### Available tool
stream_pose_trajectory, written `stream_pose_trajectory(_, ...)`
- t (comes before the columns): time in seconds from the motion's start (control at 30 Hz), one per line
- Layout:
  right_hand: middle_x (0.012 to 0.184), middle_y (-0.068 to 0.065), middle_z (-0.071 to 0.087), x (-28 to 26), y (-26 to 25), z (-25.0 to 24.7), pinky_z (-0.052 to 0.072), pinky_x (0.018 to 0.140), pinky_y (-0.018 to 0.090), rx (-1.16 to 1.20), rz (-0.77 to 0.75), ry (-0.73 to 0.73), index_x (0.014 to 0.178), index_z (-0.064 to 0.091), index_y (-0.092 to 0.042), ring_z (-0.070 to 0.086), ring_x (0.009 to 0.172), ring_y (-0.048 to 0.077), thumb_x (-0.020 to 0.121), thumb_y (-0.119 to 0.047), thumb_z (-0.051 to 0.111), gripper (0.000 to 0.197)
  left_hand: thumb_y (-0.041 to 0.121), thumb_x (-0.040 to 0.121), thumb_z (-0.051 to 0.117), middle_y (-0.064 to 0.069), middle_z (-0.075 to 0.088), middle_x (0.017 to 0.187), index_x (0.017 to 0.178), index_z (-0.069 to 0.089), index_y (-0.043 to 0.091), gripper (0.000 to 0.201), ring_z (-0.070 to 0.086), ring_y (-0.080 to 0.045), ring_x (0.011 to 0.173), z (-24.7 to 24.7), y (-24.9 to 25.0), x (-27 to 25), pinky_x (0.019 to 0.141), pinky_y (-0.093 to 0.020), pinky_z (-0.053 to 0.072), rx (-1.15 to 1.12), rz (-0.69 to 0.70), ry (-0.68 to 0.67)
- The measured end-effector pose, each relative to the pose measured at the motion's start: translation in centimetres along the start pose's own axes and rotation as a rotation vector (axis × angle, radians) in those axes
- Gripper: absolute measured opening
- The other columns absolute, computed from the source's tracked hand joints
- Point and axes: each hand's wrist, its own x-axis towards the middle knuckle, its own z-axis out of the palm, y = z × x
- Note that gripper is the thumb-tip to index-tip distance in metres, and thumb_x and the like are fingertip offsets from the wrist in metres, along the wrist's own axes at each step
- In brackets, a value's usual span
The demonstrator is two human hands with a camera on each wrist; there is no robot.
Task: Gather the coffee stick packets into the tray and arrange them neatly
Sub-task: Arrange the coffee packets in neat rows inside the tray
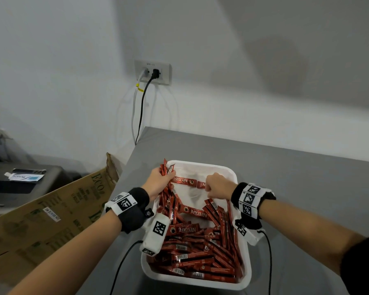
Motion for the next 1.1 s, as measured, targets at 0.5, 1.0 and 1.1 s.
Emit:
stream_pose_trajectory(0.5,0.112,0.003,0.069,-0.1,-1.1,-1.1,0.040,0.076,0.018,0.103,-0.090,0.071,0.113,0.068,-0.009,0.063,0.099,0.020,0.091,-0.005,0.047,0.030,0.005,0.095,0.047,-0.005,0.049,0.068,0.088,0.050,0.008,0.008,0.047,-0.014,0.056,0.0,0.5,-0.5,0.050,-0.019,0.047,0.032,0.023,-0.027)
stream_pose_trajectory(1.0,0.133,0.008,0.057,1.1,-3.9,-1.4,0.041,0.102,0.034,0.090,-0.157,-0.002,0.131,0.056,-0.013,0.054,0.119,0.023,0.096,-0.017,0.047,0.036,0.003,0.093,0.049,-0.004,0.046,0.065,0.078,0.048,0.009,0.016,0.043,-0.012,0.052,0.1,0.9,-0.7,0.047,-0.015,0.044,0.074,0.048,-0.006)
stream_pose_trajectory(1.1,0.124,0.009,0.062,-0.7,-5.5,-1.4,0.044,0.093,0.030,0.158,-0.166,-0.062,0.119,0.063,-0.008,0.058,0.109,0.022,0.095,-0.028,0.054,0.032,0.004,0.092,0.051,-0.003,0.048,0.065,0.074,0.048,0.010,0.019,0.046,-0.005,0.042,-0.2,0.9,-0.6,0.048,-0.017,0.042,0.033,0.047,0.050)
